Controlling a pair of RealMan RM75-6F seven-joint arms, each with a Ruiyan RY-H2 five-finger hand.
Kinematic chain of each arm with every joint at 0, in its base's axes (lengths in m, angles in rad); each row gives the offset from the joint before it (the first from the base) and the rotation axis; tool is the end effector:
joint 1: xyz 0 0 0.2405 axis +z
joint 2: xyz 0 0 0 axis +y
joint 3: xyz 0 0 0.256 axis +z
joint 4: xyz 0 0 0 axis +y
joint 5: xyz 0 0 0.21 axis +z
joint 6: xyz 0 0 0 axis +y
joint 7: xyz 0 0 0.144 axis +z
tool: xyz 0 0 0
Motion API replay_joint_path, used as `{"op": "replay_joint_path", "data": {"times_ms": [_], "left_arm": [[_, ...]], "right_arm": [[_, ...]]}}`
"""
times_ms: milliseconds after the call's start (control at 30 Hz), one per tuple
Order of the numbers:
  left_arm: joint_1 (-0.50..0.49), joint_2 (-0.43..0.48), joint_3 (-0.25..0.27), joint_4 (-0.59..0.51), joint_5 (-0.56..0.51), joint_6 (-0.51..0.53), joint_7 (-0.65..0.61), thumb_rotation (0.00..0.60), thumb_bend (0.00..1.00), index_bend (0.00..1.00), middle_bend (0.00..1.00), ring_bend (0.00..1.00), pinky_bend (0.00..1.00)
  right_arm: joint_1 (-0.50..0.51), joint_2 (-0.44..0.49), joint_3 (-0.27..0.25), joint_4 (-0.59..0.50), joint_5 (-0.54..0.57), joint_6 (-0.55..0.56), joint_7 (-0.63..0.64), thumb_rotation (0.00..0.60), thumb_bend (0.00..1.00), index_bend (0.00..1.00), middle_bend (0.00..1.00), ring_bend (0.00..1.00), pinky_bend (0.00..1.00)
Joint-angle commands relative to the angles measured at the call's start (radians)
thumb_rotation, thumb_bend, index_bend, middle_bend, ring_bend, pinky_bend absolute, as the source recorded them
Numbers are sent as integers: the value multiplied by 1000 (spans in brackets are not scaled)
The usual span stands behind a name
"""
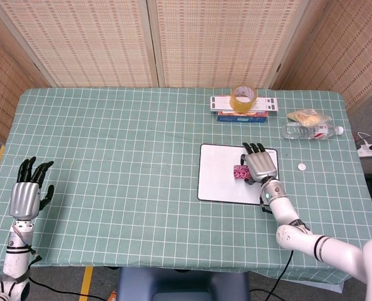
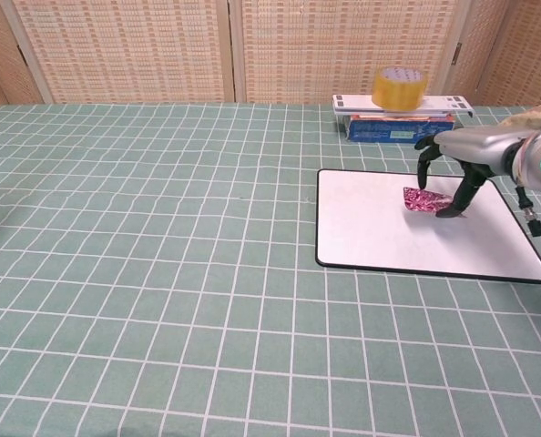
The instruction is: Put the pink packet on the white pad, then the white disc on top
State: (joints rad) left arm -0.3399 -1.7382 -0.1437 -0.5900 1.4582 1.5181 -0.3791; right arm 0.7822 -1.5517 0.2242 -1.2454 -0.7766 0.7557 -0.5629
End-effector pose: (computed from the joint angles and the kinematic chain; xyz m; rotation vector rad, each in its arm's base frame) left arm -0.3486 0.2896 0.0814 -1.3126 -0.6853 -1.1214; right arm -0.2129 -0.3931 -0.0048 1.7640 -0.9891 0.5373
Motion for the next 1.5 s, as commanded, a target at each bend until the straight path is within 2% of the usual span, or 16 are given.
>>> {"op": "replay_joint_path", "data": {"times_ms": [33, 133, 200, 367, 433, 700, 933, 1000, 1200, 1500], "left_arm": [[0, 0, -1, -3, -1, 0, -2, 600, 397, 181, 225, 0, 0], [0, 2, -2, -5, -2, 0, -5, 600, 396, 181, 225, 0, 0], [0, 2, -2, -4, -3, -4, -6, 600, 397, 181, 225, 0, 0], [-2, 2, -1, -3, -2, -7, -8, 600, 398, 180, 224, 0, 0], [-1, 1, 0, -3, -2, -8, -8, 600, 399, 180, 224, 0, 0], [-1, 3, 4, -5, -2, -23, -12, 600, 398, 180, 223, 0, 0], [-1, 2, 8, -9, 2, -22, -6, 600, 398, 180, 222, 0, 0], [-2, 0, 11, -10, 3, -24, -2, 600, 397, 180, 222, 0, 0], [-1, 1, 10, -9, 1, -31, -3, 600, 396, 181, 221, 0, 0], [0, 0, 11, -7, 7, -18, -23, 600, 395, 180, 221, 0, 0]], "right_arm": [[18, -15, -6, 13, 22, -7, -3, 600, 226, 433, 0, 0, 0], [29, -24, -12, 27, 31, -11, 4, 600, 226, 426, 0, 0, 0], [34, -25, -19, 32, 37, -11, 3, 600, 214, 385, 0, 0, 0], [38, -9, -23, 16, 38, 0, 19, 600, 19, 260, 0, 0, 0], [35, 1, -25, 5, 29, 10, 31, 600, 0, 243, 0, 0, 0], [-22, 118, -54, -32, 41, 80, 39, 600, 0, 319, 0, 0, 0], [-59, 147, -85, 109, 73, 7, 91, 600, 74, 359, 0, 0, 0], [-70, 133, -98, 195, 79, -40, 114, 600, 107, 361, 0, 0, 0], [-77, 71, -102, 378, 6, -129, 211, 600, 164, 378, 0, 0, 0], [-72, -7, -95, 552, -69, -212, 296, 600, 213, 387, 0, 0, 0]]}}
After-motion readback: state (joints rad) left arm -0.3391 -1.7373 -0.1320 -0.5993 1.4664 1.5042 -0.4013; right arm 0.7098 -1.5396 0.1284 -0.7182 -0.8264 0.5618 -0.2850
